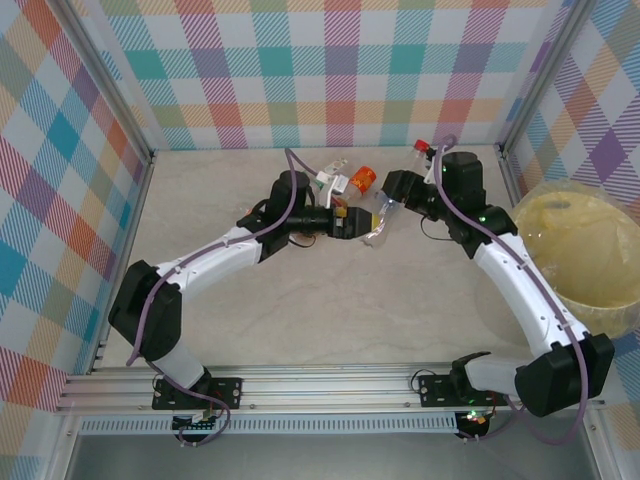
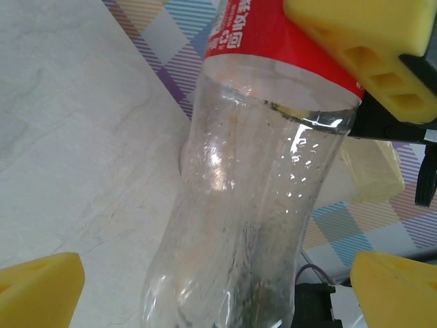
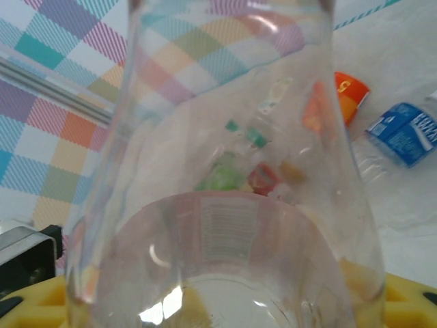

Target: Put the plastic bottles in the bin

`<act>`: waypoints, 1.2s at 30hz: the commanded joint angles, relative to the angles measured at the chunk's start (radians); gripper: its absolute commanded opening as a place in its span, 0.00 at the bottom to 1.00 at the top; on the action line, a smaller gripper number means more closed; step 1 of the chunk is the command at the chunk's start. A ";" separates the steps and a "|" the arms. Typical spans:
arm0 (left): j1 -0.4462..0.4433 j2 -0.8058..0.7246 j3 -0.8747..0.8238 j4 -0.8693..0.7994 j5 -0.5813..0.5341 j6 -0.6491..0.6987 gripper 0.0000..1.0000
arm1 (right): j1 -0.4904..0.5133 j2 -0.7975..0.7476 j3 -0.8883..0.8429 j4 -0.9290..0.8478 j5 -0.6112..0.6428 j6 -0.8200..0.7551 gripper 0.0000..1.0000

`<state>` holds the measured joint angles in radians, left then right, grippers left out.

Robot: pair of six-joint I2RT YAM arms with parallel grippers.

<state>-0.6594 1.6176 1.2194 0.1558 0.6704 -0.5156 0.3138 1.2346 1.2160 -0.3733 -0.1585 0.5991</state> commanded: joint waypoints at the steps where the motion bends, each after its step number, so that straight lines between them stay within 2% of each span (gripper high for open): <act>1: 0.018 -0.072 -0.014 0.017 -0.024 0.007 1.00 | -0.008 -0.050 0.045 -0.031 0.088 -0.074 0.57; 5: 0.033 -0.109 -0.041 0.018 -0.094 0.003 1.00 | -0.013 -0.081 0.066 -0.066 0.155 -0.126 0.56; 12: 0.063 -0.171 -0.109 0.009 -0.308 -0.022 1.00 | -0.027 -0.146 0.117 -0.121 0.294 -0.240 0.55; 21: 0.095 -0.185 -0.168 -0.046 -0.534 -0.103 1.00 | -0.110 -0.197 0.209 -0.147 0.365 -0.334 0.54; 25: 0.101 -0.174 -0.169 -0.078 -0.570 -0.118 1.00 | -0.205 -0.202 0.261 -0.176 0.367 -0.350 0.54; 31: 0.101 -0.153 -0.156 -0.106 -0.566 -0.123 1.00 | -0.336 -0.203 0.333 -0.252 0.379 -0.372 0.54; 36: 0.101 -0.150 -0.162 -0.112 -0.572 -0.123 1.00 | -0.395 -0.180 0.398 -0.312 0.422 -0.408 0.54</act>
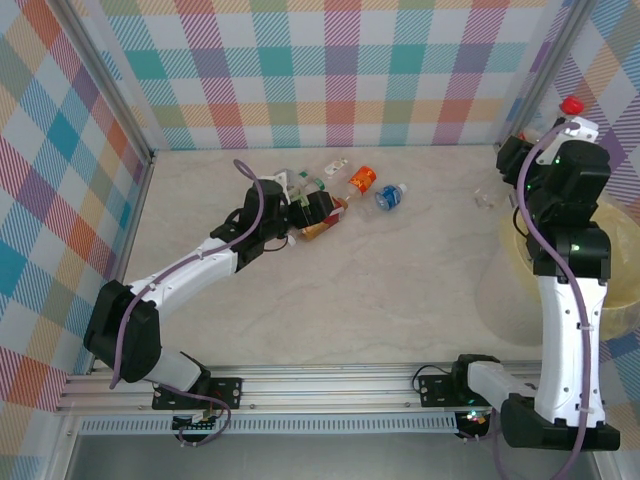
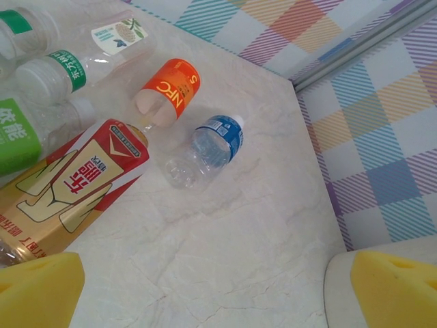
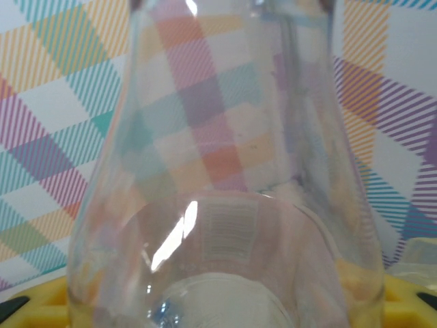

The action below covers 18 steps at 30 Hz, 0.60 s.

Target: Put the plastic bottles in the bin

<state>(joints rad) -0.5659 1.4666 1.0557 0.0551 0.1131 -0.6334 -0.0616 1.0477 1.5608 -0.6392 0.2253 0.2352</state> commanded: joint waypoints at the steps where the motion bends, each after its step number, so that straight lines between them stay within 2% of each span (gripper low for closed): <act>1: 0.008 0.001 0.000 -0.011 -0.015 -0.006 1.00 | -0.026 0.011 0.070 -0.059 0.049 -0.052 0.54; 6: 0.008 0.007 0.006 -0.022 -0.017 -0.005 1.00 | -0.038 0.040 0.175 -0.121 0.126 -0.109 0.54; 10: 0.008 0.014 0.023 -0.042 -0.019 -0.004 1.00 | -0.041 0.072 0.254 -0.213 0.375 -0.198 0.53; 13: 0.009 0.020 0.035 -0.057 -0.024 -0.005 1.00 | -0.063 0.073 0.245 -0.254 0.548 -0.264 0.52; 18: 0.011 0.044 0.070 -0.087 -0.006 -0.004 1.00 | -0.187 0.042 0.159 -0.262 0.593 -0.291 0.52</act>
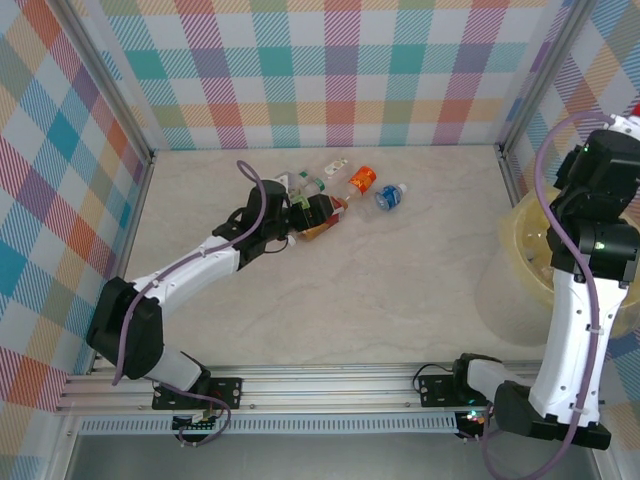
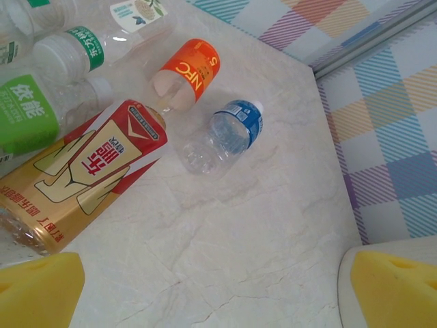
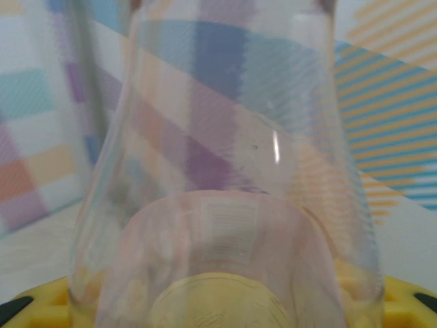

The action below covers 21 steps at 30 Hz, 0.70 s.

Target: Put the plastic bottles in the bin

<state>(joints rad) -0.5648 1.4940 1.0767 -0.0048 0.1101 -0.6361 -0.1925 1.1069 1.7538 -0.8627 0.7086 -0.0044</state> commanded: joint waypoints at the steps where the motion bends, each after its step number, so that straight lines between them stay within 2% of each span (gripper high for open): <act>1: 0.010 0.021 0.057 -0.036 0.004 -0.002 1.00 | -0.089 -0.019 -0.049 -0.045 0.108 -0.049 0.52; 4: 0.010 0.026 0.074 -0.055 0.013 -0.002 1.00 | -0.180 -0.003 -0.063 -0.105 0.090 -0.026 0.52; 8: 0.009 0.024 0.080 -0.064 0.000 -0.008 1.00 | -0.282 0.041 -0.052 -0.223 0.007 -0.001 0.56; 14: 0.010 0.034 0.083 -0.064 0.002 -0.036 1.00 | -0.357 0.046 -0.120 -0.235 -0.053 -0.019 0.60; 21: 0.010 0.056 0.090 -0.064 0.007 -0.058 1.00 | -0.410 0.055 -0.241 -0.212 -0.012 0.031 0.67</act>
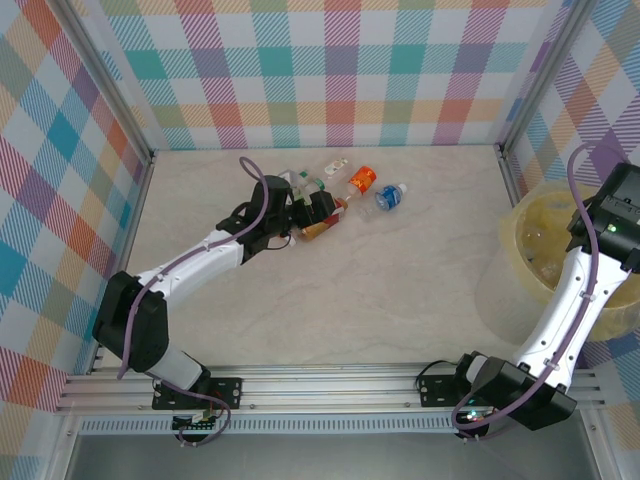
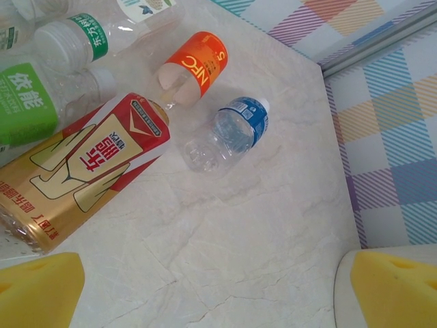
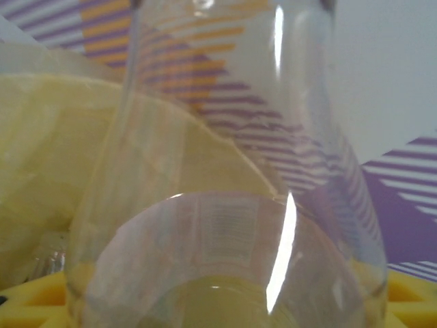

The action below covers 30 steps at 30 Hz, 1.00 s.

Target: Put the plastic bottles in the bin

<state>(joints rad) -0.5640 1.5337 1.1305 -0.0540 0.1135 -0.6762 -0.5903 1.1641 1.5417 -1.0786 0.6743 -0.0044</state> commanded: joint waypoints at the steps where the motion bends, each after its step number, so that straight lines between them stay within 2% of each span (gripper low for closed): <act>1: 0.009 0.022 0.041 -0.019 0.006 -0.017 1.00 | -0.013 -0.003 -0.038 0.006 0.022 0.039 0.69; 5: 0.009 0.027 0.040 -0.018 0.003 -0.021 1.00 | -0.012 -0.004 -0.038 0.012 0.070 0.045 0.82; 16: 0.009 0.045 0.045 -0.025 -0.005 -0.018 1.00 | -0.013 -0.030 -0.026 0.029 0.083 0.063 0.90; 18: 0.009 0.048 0.044 -0.025 -0.006 -0.018 1.00 | -0.009 -0.043 -0.027 0.026 0.013 0.081 0.91; 21: 0.010 0.056 0.049 -0.025 -0.003 -0.020 1.00 | 0.007 -0.071 -0.028 0.025 -0.060 0.120 1.00; 26: 0.010 0.060 0.046 -0.028 -0.001 -0.020 1.00 | 0.010 -0.116 -0.021 0.041 -0.267 0.162 1.00; 30: 0.011 0.054 0.039 -0.032 -0.006 -0.019 1.00 | 0.010 -0.099 -0.023 0.037 -0.311 0.180 1.00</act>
<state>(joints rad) -0.5640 1.5894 1.1439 -0.0612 0.1123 -0.6922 -0.5877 1.0515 1.5028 -1.0554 0.4500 0.1364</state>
